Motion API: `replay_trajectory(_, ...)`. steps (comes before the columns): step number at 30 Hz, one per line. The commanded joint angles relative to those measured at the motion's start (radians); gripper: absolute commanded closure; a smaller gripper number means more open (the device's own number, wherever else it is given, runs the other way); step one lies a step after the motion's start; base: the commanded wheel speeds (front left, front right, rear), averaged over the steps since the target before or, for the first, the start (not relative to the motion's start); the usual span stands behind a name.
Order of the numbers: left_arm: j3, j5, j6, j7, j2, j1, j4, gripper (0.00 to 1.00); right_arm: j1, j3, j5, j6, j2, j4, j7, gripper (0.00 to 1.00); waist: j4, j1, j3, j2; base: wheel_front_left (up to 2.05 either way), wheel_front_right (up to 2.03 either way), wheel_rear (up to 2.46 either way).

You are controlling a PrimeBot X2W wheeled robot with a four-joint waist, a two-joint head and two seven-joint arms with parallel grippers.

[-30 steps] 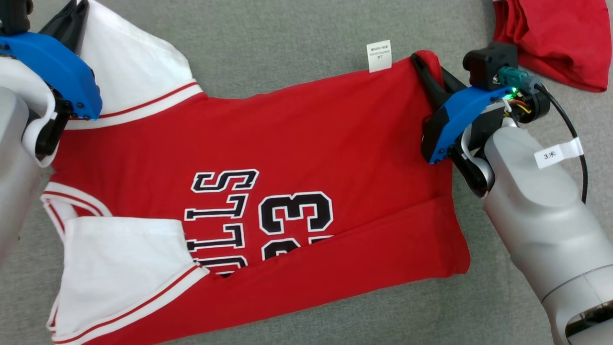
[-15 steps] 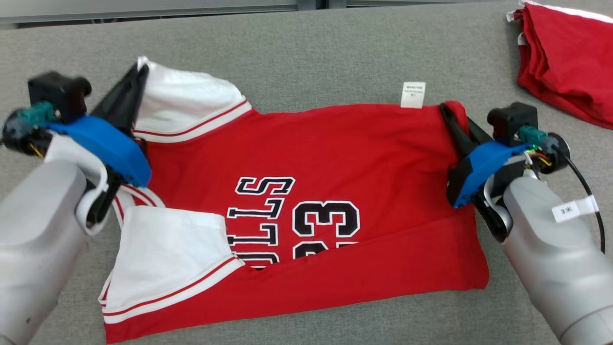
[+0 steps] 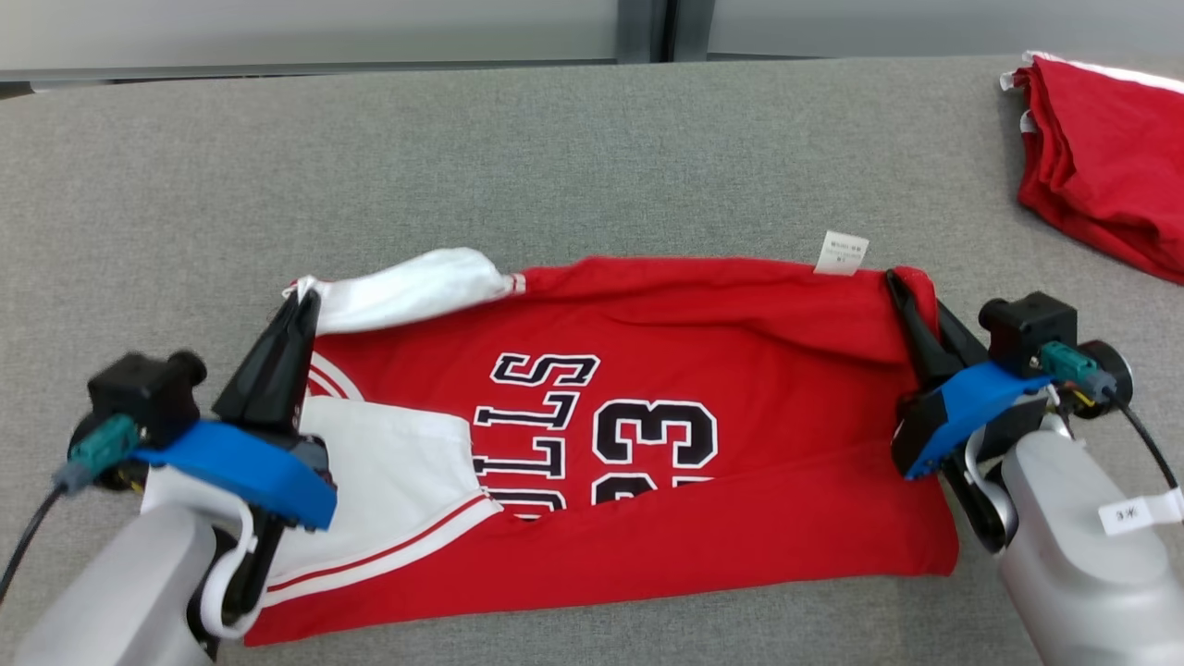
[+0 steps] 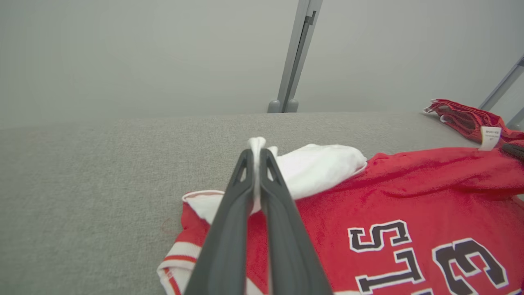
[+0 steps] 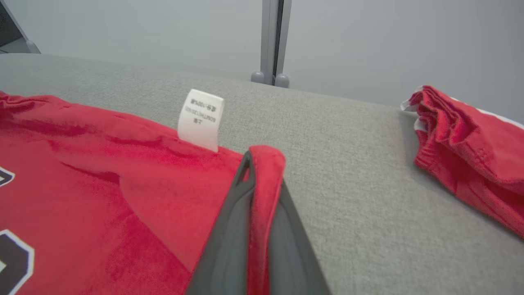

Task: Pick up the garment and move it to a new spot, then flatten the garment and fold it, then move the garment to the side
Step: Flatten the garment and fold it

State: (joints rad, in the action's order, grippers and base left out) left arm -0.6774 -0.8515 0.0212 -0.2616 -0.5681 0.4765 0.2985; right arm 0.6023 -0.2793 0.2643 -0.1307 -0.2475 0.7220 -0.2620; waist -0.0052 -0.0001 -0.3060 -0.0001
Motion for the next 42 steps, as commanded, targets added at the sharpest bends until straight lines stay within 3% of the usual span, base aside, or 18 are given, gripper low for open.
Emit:
replay_trajectory(1,0.015,0.002,0.006,-0.004,0.002,-0.015,-0.009,1.00,-0.020,0.005,-0.007,0.000,0.005,-0.007,-0.004,1.00,0.001,0.0001,0.003,0.0001,0.00,0.00,0.00)
replay_trajectory(7,0.134,0.020,0.024,-0.004,0.061,-0.189,-0.089,1.00,-0.097,0.046,-0.023,0.000,0.003,-0.051,-0.003,1.00,0.020,0.0001,0.025,0.0001,0.00,0.00,0.00)
replay_trajectory(17,0.241,0.082,-0.015,-0.004,0.138,-0.340,-0.077,1.00,-0.208,0.112,-0.014,0.000,0.013,-0.121,-0.004,1.00,0.027,0.0001,0.067,0.0001,0.00,0.00,0.00)
replay_trajectory(18,0.251,0.088,-0.017,-0.004,0.147,-0.347,-0.073,1.00,-0.219,0.114,-0.011,0.000,0.014,-0.127,-0.004,0.91,0.026,0.0001,0.072,0.0001,0.00,0.00,0.00)
replay_trajectory(19,0.265,0.094,-0.017,-0.004,0.155,-0.353,-0.072,0.98,-0.230,0.115,-0.010,0.000,0.016,-0.134,-0.004,0.53,0.025,0.0001,0.077,0.0001,0.00,0.00,0.00)
replay_trajectory(20,0.277,0.103,-0.020,-0.004,0.162,-0.360,-0.071,0.60,-0.240,0.117,-0.006,0.000,0.020,-0.147,-0.004,0.07,0.023,0.0001,0.081,0.0001,0.00,0.00,0.00)
replay_trajectory(21,0.293,0.116,-0.019,-0.004,0.170,-0.367,-0.073,0.00,-0.250,0.120,-0.002,0.000,0.021,-0.159,-0.004,0.00,0.021,0.0001,0.084,0.0001,0.00,0.00,0.00)
replay_trajectory(31,0.540,0.327,-0.048,-0.004,0.292,-0.431,-0.145,0.00,-0.343,0.176,0.003,0.000,0.001,-0.310,-0.004,0.00,0.009,0.0001,0.098,0.0001,0.00,0.00,0.00)
replay_trajectory(37,0.709,0.474,-0.086,-0.004,0.406,-0.455,-0.183,0.00,-0.305,0.166,-0.002,0.000,0.021,-0.206,0.001,0.00,0.015,0.0001,0.100,0.0001,0.00,0.00,0.00)
replay_trajectory(42,0.799,0.603,-0.118,-0.004,0.465,-0.467,-0.166,0.00,-0.273,0.158,0.014,0.000,0.043,-0.083,0.018,0.00,0.022,0.0001,0.096,0.0001,0.00,0.00,0.00)
